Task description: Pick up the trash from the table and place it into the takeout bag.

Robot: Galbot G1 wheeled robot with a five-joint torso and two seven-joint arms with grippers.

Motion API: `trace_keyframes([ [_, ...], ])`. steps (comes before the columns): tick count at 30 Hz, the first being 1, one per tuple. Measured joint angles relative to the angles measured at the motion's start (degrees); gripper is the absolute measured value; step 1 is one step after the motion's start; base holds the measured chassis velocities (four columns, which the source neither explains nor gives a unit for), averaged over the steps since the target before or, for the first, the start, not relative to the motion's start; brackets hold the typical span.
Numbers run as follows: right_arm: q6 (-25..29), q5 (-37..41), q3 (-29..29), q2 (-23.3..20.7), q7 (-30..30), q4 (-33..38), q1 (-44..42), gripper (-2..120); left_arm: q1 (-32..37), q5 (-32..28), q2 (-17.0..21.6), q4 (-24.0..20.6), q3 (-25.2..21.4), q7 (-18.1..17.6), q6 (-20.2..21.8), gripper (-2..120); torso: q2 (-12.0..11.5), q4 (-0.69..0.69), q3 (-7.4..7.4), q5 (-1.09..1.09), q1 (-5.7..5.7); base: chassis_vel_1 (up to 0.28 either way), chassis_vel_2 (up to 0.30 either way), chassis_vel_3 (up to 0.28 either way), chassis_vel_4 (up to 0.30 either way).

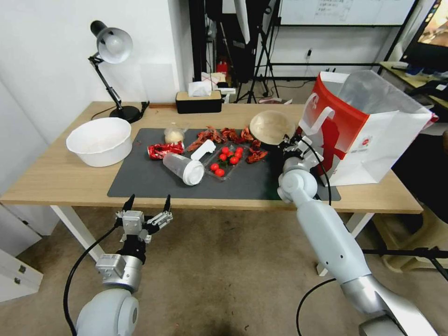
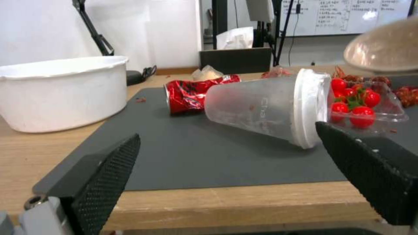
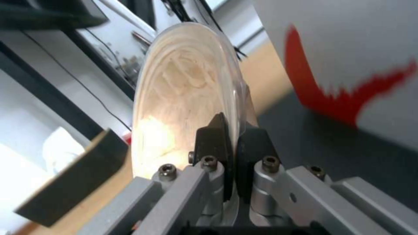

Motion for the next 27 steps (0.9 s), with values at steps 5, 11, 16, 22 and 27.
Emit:
trace_keyframes([
  [5,0.4,-0.4,0.1,-1.1,-1.1,2.3,0.5,0,0.0,0.3,-0.1,0.1,0.2,0.0,0.0,100,0.0,0.0,0.0,0.0,0.0,0.0,0.0,0.0,0.0],
  [11,1.2,-0.6,0.0,-1.8,-3.9,4.5,0.8,0,0.0,0.3,-0.2,0.2,0.2,0.0,0.0,100,0.0,0.0,0.0,0.0,0.0,0.0,0.0,0.0,0.0],
  [16,2.4,-0.8,-1.3,-2.6,-9.6,7.0,1.3,0,0.0,0.4,-0.2,0.2,0.2,0.0,0.0,100,0.0,0.01,0.0,0.0,0.0,0.0,0.0,0.0,0.0],
  [22,3.6,-4.5,-2.5,-3.6,-15.4,9.4,1.8,0,0.0,0.4,-0.3,0.3,0.2,0.0,0.0,100,0.0,0.01,0.0,0.0,0.0,0.0,0.0,0.0,0.0],
  [27,4.9,-6.7,-2.9,-5.1,-20.7,12.9,2.2,0,-0.1,0.6,-0.4,0.4,0.2,0.0,0.0,100,0.0,0.0,0.0,0.0,0.0,0.0,0.0,0.0,0.0],
])
